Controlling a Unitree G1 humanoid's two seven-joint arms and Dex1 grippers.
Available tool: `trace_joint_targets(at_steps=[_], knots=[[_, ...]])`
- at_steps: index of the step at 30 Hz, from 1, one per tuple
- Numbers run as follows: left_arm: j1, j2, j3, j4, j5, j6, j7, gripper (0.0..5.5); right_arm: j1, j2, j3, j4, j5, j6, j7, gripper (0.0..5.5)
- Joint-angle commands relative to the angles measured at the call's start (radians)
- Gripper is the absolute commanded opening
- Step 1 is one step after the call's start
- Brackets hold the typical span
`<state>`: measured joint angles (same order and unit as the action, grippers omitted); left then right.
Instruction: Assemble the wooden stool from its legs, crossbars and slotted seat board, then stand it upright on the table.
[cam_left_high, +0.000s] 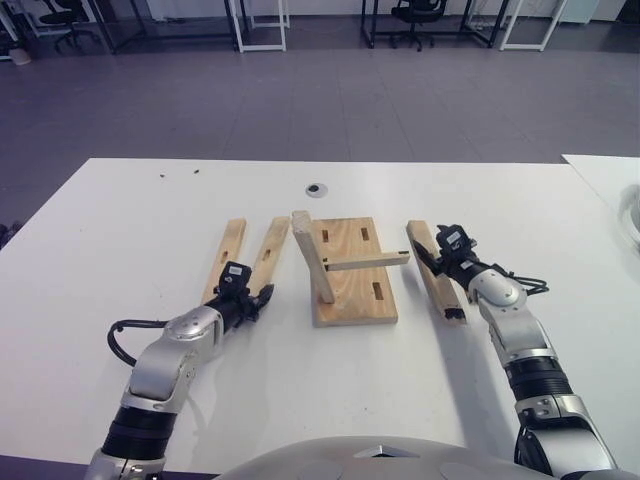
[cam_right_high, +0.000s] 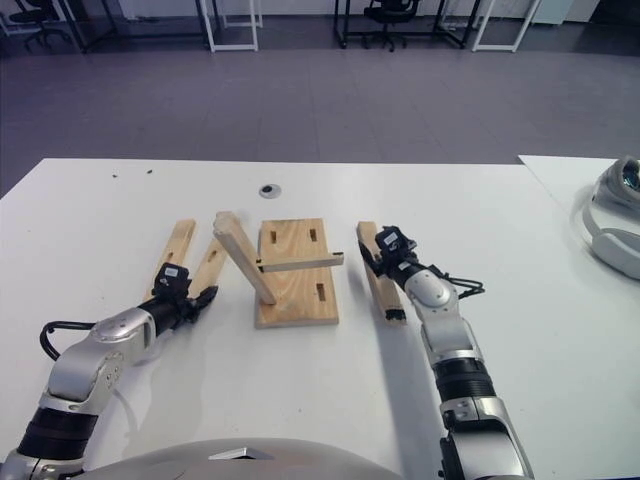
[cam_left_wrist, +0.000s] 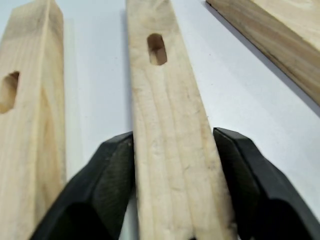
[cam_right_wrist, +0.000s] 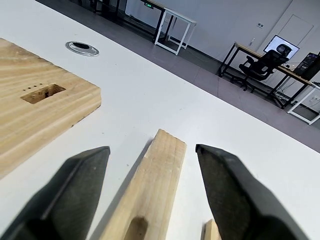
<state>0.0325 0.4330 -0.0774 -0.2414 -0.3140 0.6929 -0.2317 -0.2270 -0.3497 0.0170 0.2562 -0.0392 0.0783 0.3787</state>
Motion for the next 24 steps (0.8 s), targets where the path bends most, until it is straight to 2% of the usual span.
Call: trace_joint_targets(at_steps=[1, 4, 7, 10, 14, 20, 24], knots=[[-0.003, -0.016, 0.002, 0.004, 0.03, -0.054, -0.02, 2.06, -0.064, 0.036, -0.091, -0.025, 0.151, 0.104, 0.029, 3.22], [-0.111, -0.071, 0.07, -0.036, -0.047, -0.16, -0.075, 2.06, -0.19, 0.069, -0.215, -0.076, 0.429, 0.288, 0.112, 3.22], [-0.238, -0.057, 0.057, -0.033, -0.073, -0.317, -0.248, 2.06, -0.383, 0.096, -0.302, -0.074, 0.679, 0.468, 0.152, 3.22], [-0.292, -0.04, 0.035, 0.022, -0.045, -0.418, -0.342, 2.06, -0.487, 0.155, -0.333, -0.103, 0.849, 0.592, 0.132, 3.22], [-0.362, -0.041, 0.019, 0.058, -0.024, -0.471, -0.395, 2.06, -0.547, 0.241, -0.356, -0.134, 0.984, 0.656, 0.067, 3.22], [-0.374, -0.037, -0.01, 0.061, 0.01, -0.53, -0.443, 2.06, -0.554, 0.259, -0.384, -0.121, 1.083, 0.719, -0.014, 3.22], [-0.385, -0.032, -0.008, 0.079, 0.033, -0.582, -0.468, 2.06, -0.546, 0.269, -0.376, -0.129, 1.103, 0.726, -0.043, 2.53]])
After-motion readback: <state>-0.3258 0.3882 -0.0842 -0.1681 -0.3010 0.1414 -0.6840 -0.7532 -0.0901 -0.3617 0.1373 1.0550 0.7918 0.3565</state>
